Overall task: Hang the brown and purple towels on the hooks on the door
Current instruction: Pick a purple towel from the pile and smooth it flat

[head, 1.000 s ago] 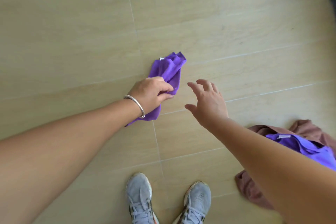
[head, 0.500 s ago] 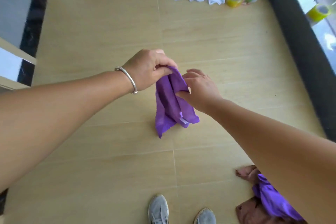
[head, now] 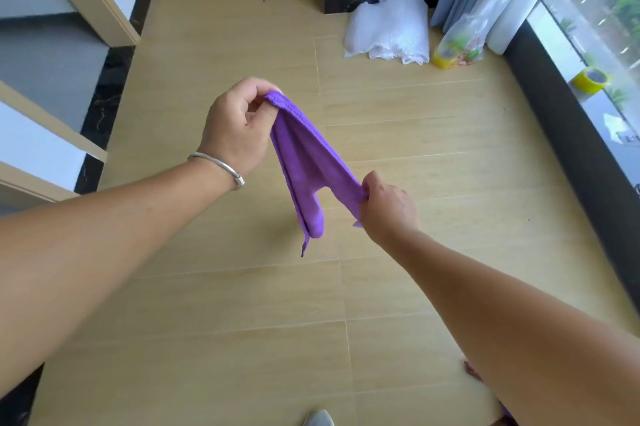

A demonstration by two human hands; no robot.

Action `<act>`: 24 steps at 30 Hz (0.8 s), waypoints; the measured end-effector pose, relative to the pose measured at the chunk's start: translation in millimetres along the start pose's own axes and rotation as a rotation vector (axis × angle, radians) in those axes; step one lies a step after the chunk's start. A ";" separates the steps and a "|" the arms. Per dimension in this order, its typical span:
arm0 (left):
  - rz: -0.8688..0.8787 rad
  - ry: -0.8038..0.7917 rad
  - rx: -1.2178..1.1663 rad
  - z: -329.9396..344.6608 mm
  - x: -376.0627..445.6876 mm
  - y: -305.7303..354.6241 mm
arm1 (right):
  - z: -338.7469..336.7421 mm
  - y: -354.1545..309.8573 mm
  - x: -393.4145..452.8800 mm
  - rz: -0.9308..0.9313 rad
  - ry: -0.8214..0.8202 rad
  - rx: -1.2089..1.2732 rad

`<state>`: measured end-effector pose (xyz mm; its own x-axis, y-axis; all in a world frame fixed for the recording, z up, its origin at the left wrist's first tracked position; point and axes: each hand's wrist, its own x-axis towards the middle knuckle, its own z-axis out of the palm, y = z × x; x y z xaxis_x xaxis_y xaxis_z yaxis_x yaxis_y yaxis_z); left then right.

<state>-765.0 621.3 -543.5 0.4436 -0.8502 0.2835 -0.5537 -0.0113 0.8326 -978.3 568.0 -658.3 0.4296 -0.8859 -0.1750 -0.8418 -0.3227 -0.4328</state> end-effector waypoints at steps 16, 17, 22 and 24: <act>-0.325 0.189 0.244 -121.9 -20.9 -75.9 | -67.9 -21.7 30.4 -0.052 0.260 -0.194; -0.352 0.177 0.253 -125.3 -39.9 -77.2 | -69.4 -18.2 19.2 -0.098 0.244 -0.199; -0.545 0.036 0.320 -128.8 -168.7 -78.3 | -49.6 23.5 -70.8 -0.284 0.062 -0.267; -0.602 -0.007 0.368 -120.2 -229.5 -74.0 | -31.1 49.2 -114.0 -0.346 -0.018 -0.323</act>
<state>-741.2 880.4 -612.9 0.7440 -0.6435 -0.1796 -0.4165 -0.6570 0.6284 -1078.8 642.7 -632.2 0.7059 -0.7031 -0.0856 -0.7056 -0.6875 -0.1717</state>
